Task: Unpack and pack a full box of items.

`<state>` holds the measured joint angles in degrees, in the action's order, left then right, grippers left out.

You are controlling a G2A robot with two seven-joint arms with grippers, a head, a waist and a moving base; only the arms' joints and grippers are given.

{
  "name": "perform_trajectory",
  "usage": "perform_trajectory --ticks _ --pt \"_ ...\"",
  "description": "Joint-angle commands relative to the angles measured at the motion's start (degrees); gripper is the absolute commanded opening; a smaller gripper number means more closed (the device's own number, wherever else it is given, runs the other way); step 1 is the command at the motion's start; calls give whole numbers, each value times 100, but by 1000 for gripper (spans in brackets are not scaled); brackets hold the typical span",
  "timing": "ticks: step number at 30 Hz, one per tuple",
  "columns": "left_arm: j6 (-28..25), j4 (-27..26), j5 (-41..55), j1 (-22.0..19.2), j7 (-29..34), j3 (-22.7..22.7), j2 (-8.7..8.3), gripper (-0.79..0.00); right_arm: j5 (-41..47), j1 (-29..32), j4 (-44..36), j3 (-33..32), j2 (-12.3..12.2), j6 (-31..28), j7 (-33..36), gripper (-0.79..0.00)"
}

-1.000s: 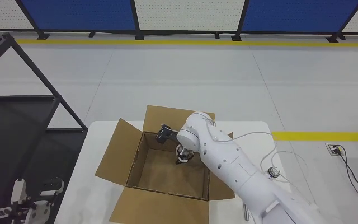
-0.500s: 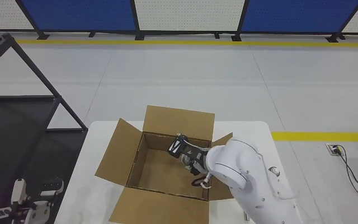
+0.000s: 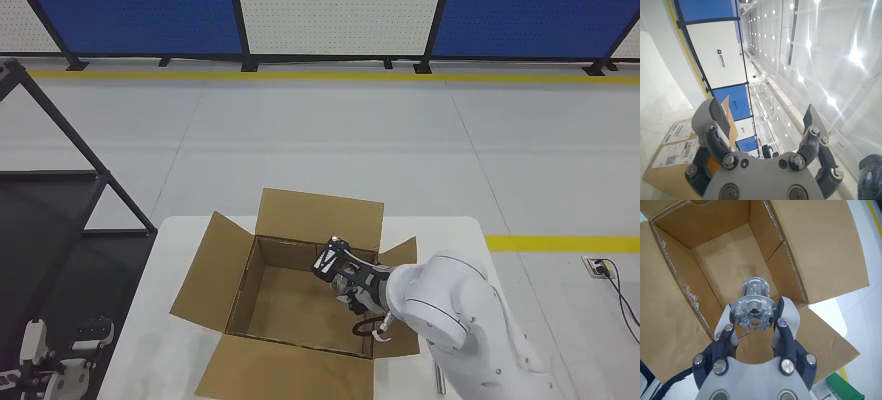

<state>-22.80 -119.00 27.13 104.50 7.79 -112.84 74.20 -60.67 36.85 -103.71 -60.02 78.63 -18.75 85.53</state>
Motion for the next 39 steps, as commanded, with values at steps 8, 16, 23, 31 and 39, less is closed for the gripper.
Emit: perform_trajectory --ticks 8,16,23,31,39 --pt "0 0 0 0 0 0 0 0 222 115 -722 -314 -61 24 -143 -785" --pt "0 0 0 0 0 0 0 0 1009 164 -1892 -1299 -236 217 217 -785" --pt "0 0 0 0 0 0 0 0 1671 508 -2554 -2390 -522 247 247 -785" --pt "0 0 0 0 0 0 0 0 2236 1232 -2769 -3605 -945 247 247 -785" --pt "0 0 0 0 0 0 0 0 3016 2504 -2837 -5062 -1424 247 247 -785"
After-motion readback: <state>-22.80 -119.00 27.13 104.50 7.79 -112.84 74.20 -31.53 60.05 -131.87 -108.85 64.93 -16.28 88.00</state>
